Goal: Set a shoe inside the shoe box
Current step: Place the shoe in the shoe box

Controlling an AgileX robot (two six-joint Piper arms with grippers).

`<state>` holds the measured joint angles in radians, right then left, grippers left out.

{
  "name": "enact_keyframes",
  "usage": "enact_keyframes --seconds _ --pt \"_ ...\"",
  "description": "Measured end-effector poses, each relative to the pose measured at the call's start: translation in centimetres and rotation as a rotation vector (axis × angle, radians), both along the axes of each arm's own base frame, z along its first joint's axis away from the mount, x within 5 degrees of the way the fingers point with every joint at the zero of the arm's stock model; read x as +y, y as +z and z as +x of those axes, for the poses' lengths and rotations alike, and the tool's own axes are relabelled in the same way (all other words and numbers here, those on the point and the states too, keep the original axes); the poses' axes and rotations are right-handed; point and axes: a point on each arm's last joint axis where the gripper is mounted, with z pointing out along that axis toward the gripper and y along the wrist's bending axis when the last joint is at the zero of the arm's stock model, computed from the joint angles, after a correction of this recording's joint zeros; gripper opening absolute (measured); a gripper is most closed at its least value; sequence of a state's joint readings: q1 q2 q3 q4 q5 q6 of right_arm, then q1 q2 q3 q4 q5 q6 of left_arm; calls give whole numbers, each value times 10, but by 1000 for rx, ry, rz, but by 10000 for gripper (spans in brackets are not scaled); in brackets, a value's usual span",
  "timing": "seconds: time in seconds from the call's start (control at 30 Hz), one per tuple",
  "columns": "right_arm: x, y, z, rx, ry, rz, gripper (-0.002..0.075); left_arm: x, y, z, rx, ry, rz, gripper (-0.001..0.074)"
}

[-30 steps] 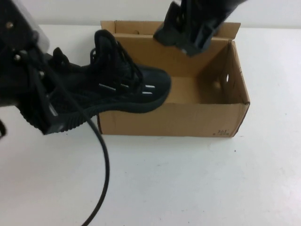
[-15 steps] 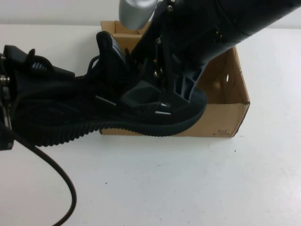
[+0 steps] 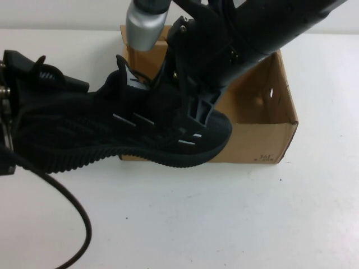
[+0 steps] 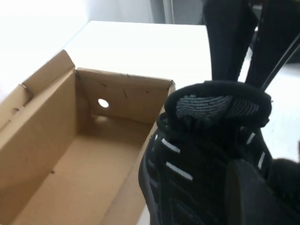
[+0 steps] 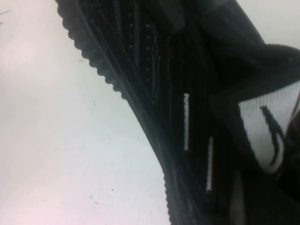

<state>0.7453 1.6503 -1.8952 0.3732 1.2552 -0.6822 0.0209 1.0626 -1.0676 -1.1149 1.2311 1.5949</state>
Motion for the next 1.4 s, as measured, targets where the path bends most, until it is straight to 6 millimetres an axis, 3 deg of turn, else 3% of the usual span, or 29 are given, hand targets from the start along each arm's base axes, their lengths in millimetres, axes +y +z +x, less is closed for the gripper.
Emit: enact_keyframes --seconds 0.13,0.2,0.3,0.37,0.47,0.6,0.67,0.73,0.87,0.93,1.17,1.4 --pt "0 0 1 -7 -4 -6 20 -1 2 0 80 34 -56 92" --pt "0 -2 2 -4 -9 -18 20 -2 6 1 133 65 -126 224" --pt "-2 -7 4 -4 -24 -58 17 -2 10 3 237 147 -230 525" --pt "-4 -9 6 -19 -39 -86 17 -1 11 6 281 197 -271 616" --pt "-9 -11 12 -55 -94 -140 16 1 13 9 297 242 -303 666" --pt "-16 -16 23 -102 -186 -223 16 3 16 11 293 289 -338 668" --pt "-21 -20 32 -106 -219 -246 16 5 17 9 293 332 -338 640" --pt "-28 -25 45 -104 -262 -252 16 8 15 9 301 394 -313 542" --pt "-44 -37 81 -69 -353 -225 16 19 6 7 328 545 -199 167" --pt "-52 -41 98 -60 -379 -203 15 24 3 8 328 601 -166 72" --pt "-44 -56 143 -127 -351 -191 15 28 1 9 325 648 -135 8" --pt "-26 -96 186 -125 -336 -213 15 29 1 9 322 653 -124 4"
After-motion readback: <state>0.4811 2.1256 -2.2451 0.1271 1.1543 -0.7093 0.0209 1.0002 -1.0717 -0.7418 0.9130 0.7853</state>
